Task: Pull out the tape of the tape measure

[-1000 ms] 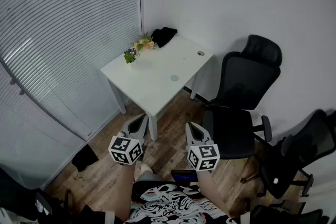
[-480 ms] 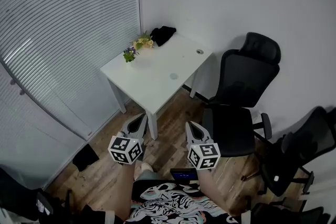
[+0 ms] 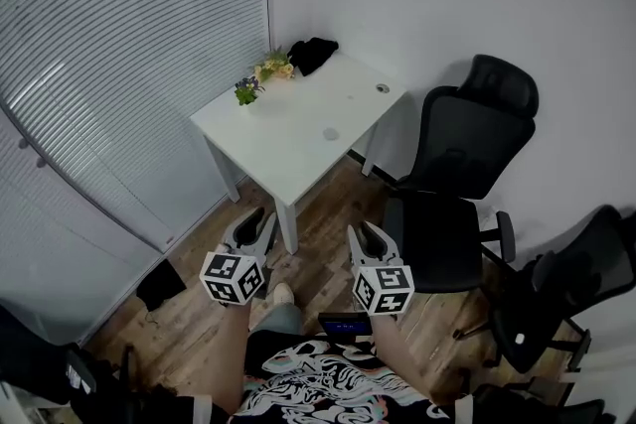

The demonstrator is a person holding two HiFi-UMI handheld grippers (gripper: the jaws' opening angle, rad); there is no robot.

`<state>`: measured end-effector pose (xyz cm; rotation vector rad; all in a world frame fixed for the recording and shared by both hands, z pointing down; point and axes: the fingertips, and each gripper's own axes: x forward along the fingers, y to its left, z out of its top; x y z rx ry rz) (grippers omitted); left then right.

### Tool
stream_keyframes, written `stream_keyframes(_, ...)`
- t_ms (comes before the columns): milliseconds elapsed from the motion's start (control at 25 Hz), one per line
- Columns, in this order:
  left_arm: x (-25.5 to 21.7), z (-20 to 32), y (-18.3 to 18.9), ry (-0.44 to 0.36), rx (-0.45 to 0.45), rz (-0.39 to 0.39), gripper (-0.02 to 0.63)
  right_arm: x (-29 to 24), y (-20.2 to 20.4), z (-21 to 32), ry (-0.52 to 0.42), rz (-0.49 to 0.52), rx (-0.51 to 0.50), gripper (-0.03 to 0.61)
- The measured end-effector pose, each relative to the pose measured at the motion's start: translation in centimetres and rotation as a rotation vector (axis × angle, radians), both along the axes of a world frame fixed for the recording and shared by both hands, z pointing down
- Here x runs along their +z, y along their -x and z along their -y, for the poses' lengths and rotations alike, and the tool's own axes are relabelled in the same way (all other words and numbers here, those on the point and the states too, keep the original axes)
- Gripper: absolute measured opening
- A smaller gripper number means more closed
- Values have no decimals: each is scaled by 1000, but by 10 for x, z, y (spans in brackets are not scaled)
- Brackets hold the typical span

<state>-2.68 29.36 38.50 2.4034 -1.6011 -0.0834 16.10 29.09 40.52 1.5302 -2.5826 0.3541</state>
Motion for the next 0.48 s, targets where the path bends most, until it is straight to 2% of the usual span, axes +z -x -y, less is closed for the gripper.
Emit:
stream_keyframes(280,24,51,1,58,-9,13,103,22,-1,52,47,-15,-1,118)
stream_keyframes(480,42,118,3,87,0,2,103,39,-3,115,82,-34,14,132)
